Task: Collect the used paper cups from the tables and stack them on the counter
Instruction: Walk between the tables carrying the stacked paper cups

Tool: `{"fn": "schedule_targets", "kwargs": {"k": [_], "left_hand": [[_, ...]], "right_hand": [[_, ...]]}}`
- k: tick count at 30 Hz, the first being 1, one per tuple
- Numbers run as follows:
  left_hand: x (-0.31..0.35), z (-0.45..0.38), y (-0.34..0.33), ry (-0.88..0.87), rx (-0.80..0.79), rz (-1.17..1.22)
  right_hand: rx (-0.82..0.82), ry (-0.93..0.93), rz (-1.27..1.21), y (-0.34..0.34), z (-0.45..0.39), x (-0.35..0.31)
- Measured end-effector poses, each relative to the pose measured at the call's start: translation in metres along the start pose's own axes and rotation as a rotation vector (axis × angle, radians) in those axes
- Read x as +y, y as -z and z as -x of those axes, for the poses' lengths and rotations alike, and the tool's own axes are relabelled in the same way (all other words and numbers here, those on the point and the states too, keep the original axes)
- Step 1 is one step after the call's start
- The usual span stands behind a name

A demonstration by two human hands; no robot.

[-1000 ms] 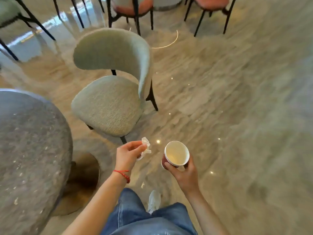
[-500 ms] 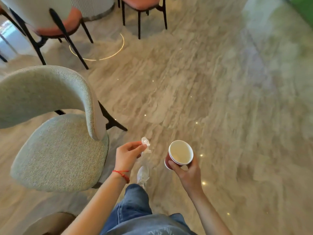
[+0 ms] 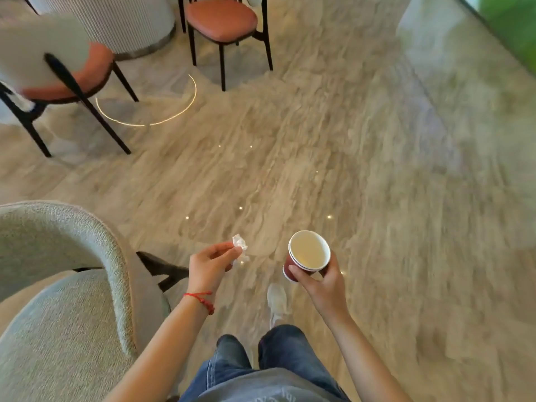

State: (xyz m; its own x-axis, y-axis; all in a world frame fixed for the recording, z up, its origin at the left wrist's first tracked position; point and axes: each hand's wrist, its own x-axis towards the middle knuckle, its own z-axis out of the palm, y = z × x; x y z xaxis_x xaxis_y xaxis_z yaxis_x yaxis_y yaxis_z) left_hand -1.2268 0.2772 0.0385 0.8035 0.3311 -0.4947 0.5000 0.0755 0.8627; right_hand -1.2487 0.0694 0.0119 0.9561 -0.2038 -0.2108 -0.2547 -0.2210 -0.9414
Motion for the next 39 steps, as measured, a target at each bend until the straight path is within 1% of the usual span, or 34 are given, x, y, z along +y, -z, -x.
{"fn": "schedule_targets", "kwargs": {"k": [4, 10, 13, 17, 20, 24, 27, 33, 39], "left_hand": [[0.033, -0.053, -0.032, -0.022, 0.036, 0.011], [0.095, -0.116, -0.066, -0.036, 0.116, 0.083], [0.115, -0.143, -0.07, -0.033, 0.162, 0.135], [0.138, -0.18, -0.058, -0.027, 0.249, 0.189], [0.152, -0.214, -0.039, -0.017, 0.318, 0.224], [0.173, -0.264, 0.0, -0.022, 0.387, 0.293], [0.191, -0.295, 0.038, -0.021, 0.476, 0.344], [0.211, -0.333, 0.121, 0.007, 0.666, 0.45], [0.218, -0.357, 0.19, 0.043, 0.853, 0.562]], "right_hand": [[-0.055, 0.027, 0.01, -0.002, -0.08, -0.017], [-0.168, 0.083, 0.049, -0.004, -0.19, -0.071], [-0.232, 0.108, 0.071, -0.015, -0.234, -0.09], [-0.313, 0.142, 0.091, -0.049, -0.283, -0.114], [-0.38, 0.156, 0.104, -0.088, -0.316, -0.132], [-0.464, 0.194, 0.136, -0.158, -0.358, -0.155], [-0.583, 0.222, 0.164, -0.221, -0.381, -0.177], [-0.822, 0.269, 0.179, -0.348, -0.399, -0.223], [-1.005, 0.304, 0.237, -0.448, -0.404, -0.252]]}}
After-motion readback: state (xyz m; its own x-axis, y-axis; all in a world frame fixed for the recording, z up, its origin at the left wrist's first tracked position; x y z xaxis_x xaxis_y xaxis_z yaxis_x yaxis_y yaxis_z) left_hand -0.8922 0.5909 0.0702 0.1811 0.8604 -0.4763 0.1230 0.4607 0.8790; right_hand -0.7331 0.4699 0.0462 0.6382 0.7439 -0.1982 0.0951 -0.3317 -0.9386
